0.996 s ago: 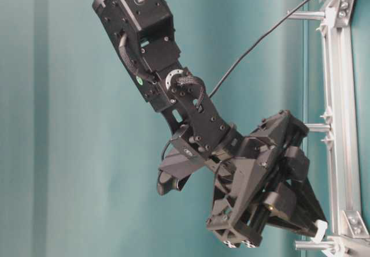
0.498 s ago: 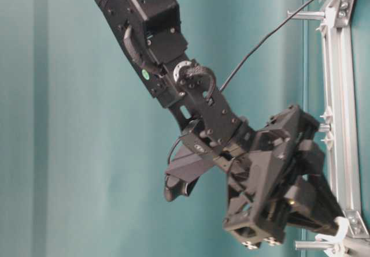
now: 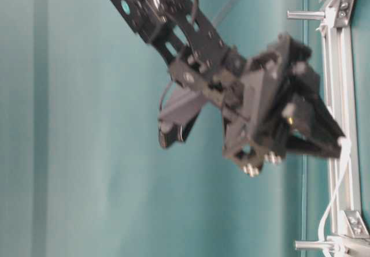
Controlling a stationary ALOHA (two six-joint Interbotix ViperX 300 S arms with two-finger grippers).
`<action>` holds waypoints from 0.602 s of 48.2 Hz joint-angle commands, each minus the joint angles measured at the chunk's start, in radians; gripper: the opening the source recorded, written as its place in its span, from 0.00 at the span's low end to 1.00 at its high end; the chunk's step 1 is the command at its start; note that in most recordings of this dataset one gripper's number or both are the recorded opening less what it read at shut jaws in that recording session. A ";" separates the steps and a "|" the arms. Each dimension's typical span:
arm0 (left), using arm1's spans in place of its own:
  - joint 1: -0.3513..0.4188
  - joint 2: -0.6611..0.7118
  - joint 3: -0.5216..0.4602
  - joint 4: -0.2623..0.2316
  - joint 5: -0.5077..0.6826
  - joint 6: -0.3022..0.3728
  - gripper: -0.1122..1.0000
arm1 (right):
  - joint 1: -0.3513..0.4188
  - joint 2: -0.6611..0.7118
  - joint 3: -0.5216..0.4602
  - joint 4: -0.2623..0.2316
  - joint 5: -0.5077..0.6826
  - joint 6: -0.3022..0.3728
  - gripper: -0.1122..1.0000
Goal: Move the cable alternately left and right between 8 pins so it hooks onto each one.
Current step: 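Drag the cable with the right gripper along the top rail to the top-right corner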
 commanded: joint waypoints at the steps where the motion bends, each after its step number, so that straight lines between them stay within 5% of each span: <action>1: -0.003 0.009 -0.009 0.005 -0.006 -0.003 0.71 | -0.005 -0.087 0.046 -0.002 0.018 -0.002 0.23; 29: -0.003 0.009 -0.011 0.005 -0.005 -0.003 0.71 | -0.144 -0.316 0.256 -0.003 0.069 -0.029 0.23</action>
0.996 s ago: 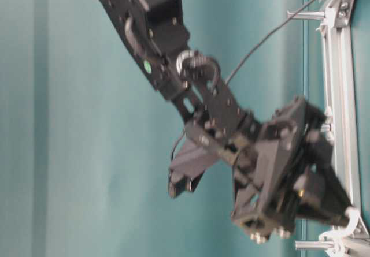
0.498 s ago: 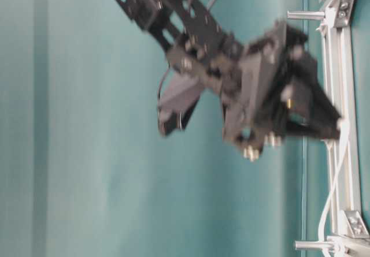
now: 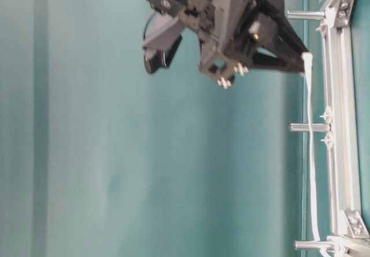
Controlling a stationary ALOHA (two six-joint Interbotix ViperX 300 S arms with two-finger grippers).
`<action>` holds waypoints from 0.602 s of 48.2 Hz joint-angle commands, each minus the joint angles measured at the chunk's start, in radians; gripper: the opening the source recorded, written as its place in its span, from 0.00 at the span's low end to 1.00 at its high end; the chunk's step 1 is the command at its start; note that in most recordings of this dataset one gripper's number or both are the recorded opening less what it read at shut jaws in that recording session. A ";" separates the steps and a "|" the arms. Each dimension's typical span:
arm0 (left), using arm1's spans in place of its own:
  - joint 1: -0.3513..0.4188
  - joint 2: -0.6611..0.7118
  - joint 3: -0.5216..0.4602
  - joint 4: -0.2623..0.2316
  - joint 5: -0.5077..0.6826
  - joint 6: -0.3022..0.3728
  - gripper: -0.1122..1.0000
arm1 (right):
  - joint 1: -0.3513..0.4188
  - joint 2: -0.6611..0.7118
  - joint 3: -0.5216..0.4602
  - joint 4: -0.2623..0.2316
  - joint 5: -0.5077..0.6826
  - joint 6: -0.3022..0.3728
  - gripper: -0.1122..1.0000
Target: Move the cable alternately left and right between 8 pins so it hooks onto each one.
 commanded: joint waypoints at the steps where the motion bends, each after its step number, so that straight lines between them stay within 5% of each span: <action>1: -0.003 0.009 -0.009 0.003 -0.006 -0.003 0.71 | -0.017 -0.060 0.018 -0.003 0.009 -0.008 0.23; 15: -0.003 0.009 -0.011 0.003 -0.005 -0.003 0.71 | -0.117 -0.163 0.114 -0.052 0.040 -0.011 0.23; 29: -0.003 0.009 -0.009 0.003 -0.006 -0.003 0.71 | -0.150 -0.164 0.126 -0.213 0.020 -0.012 0.23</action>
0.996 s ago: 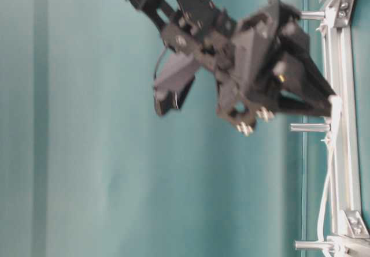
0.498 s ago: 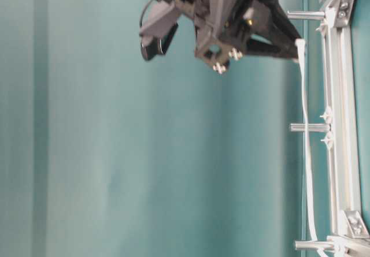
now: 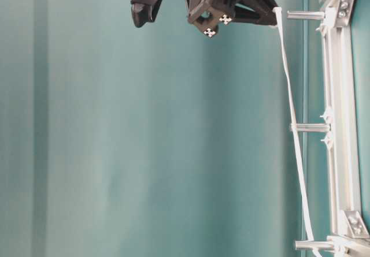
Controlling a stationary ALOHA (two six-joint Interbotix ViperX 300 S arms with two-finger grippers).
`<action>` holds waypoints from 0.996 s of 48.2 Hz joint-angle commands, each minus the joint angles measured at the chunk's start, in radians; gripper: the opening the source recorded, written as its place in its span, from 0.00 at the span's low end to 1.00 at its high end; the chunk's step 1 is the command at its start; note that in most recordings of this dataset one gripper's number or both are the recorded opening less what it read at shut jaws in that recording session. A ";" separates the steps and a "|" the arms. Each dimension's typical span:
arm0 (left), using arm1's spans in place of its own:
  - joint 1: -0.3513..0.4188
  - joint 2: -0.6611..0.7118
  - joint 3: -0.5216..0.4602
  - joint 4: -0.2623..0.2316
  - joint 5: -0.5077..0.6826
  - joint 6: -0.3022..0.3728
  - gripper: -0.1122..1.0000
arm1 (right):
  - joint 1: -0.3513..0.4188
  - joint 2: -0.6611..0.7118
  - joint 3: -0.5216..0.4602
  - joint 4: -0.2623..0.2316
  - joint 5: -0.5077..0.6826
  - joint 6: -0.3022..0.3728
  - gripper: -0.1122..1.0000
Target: Move the cable alternately left and right between 8 pins so it hooks onto each one.
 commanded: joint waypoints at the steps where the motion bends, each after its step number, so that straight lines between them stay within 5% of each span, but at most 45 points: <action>1: -0.003 0.008 -0.012 0.003 -0.006 -0.003 0.71 | -0.002 -0.018 0.000 -0.074 -0.008 -0.002 0.23; 9: -0.003 0.008 -0.012 0.003 -0.006 -0.003 0.71 | -0.002 -0.060 0.021 -0.218 -0.003 0.002 0.23; 16: -0.003 0.008 -0.012 0.003 -0.006 -0.003 0.71 | -0.021 -0.107 0.058 -0.276 -0.018 0.000 0.23; 30: -0.003 0.008 -0.012 0.003 -0.006 -0.003 0.71 | -0.107 -0.114 0.107 -0.330 -0.106 -0.043 0.23; 41: -0.003 0.008 -0.011 0.003 -0.006 -0.003 0.71 | -0.141 -0.101 0.098 -0.359 -0.081 -0.156 0.23; 48: -0.003 0.008 -0.012 0.003 -0.006 -0.003 0.71 | -0.137 -0.097 0.104 -0.357 -0.201 -0.224 0.23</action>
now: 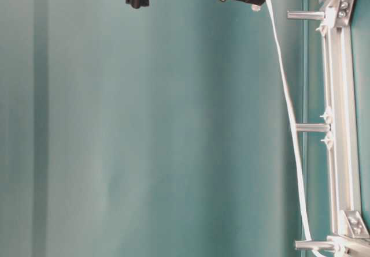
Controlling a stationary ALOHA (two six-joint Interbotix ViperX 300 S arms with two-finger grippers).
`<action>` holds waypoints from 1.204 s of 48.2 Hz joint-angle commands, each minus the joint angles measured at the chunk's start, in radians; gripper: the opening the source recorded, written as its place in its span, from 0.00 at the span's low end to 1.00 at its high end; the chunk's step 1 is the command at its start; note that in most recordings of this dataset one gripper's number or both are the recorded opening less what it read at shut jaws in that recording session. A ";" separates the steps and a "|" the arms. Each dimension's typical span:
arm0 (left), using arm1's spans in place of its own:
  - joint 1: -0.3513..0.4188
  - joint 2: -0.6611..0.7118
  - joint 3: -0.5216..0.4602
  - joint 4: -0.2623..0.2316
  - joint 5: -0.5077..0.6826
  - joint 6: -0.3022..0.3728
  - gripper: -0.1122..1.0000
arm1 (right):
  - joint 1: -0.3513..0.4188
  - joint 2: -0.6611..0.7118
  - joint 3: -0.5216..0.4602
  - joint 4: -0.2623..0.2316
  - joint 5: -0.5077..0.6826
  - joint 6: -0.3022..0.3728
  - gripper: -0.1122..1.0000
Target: Move the cable alternately left and right between 8 pins so it hooks onto each one.
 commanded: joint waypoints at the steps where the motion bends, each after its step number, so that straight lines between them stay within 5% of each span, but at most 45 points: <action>1: -0.003 0.008 -0.012 0.003 -0.006 -0.003 0.71 | -0.002 -0.003 -0.011 -0.005 -0.077 -0.023 0.23; 16: -0.003 0.008 -0.012 0.003 -0.006 -0.003 0.71 | -0.017 0.018 -0.051 -0.060 0.031 -0.095 0.23; 30: -0.003 0.006 -0.011 0.003 -0.006 -0.003 0.71 | -0.067 0.104 -0.094 -0.147 -0.025 -0.101 0.23; 50: -0.003 0.006 -0.011 0.003 -0.006 -0.003 0.71 | -0.075 0.175 -0.067 -0.143 -0.043 -0.081 0.23; 58: -0.003 0.008 -0.011 0.003 -0.006 -0.003 0.71 | -0.075 0.172 -0.051 -0.075 -0.049 -0.005 0.23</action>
